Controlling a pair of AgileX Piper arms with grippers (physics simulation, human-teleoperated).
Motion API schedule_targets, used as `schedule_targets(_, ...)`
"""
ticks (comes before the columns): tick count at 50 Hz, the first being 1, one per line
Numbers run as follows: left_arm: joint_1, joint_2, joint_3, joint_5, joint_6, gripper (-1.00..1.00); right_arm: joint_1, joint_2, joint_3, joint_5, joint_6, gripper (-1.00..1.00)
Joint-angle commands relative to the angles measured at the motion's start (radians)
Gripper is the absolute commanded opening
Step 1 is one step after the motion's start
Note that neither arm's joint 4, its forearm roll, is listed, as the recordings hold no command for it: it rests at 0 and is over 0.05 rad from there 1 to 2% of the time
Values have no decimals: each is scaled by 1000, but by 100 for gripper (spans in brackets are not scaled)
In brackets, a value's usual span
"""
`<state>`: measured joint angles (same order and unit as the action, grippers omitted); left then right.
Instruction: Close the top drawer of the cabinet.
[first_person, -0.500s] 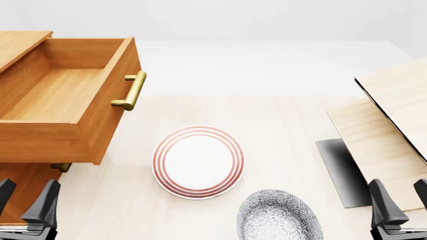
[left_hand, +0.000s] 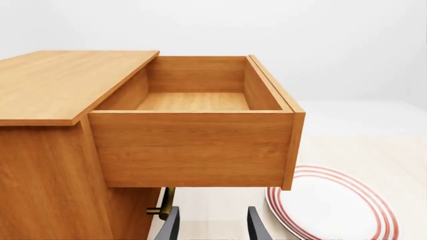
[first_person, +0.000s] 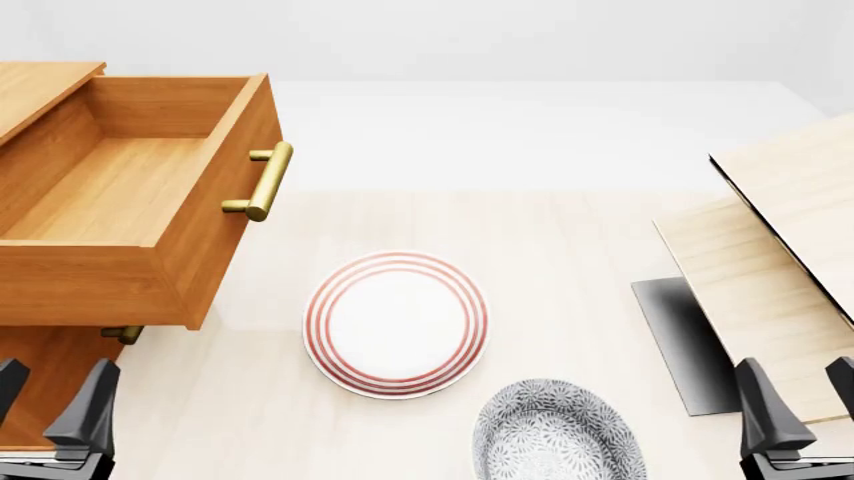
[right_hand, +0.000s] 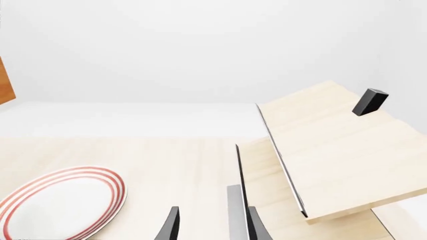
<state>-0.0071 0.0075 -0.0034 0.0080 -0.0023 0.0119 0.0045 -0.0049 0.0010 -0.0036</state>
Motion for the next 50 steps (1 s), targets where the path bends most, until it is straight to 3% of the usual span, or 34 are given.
schedule_targets(1,-7,4,3,5,3,100,7,0,-1,-1,-7,100)
schedule_targets(14,-8,36,3,-2,-3,100,6,1,0,-1,-2,100)
schedule_targets(26,16,107,3,-75,16,100,6,2,0,-2,-2,100)
schedule_targets(35,30,34,3,-35,49,100,6,2,0,-2,-2,100)
schedule_targets(39,42,115,3,-103,31,100,6,2,0,-2,-2,100)
schedule_targets(50,31,20,-17,-11,76,100,6,2,0,-2,-2,100)
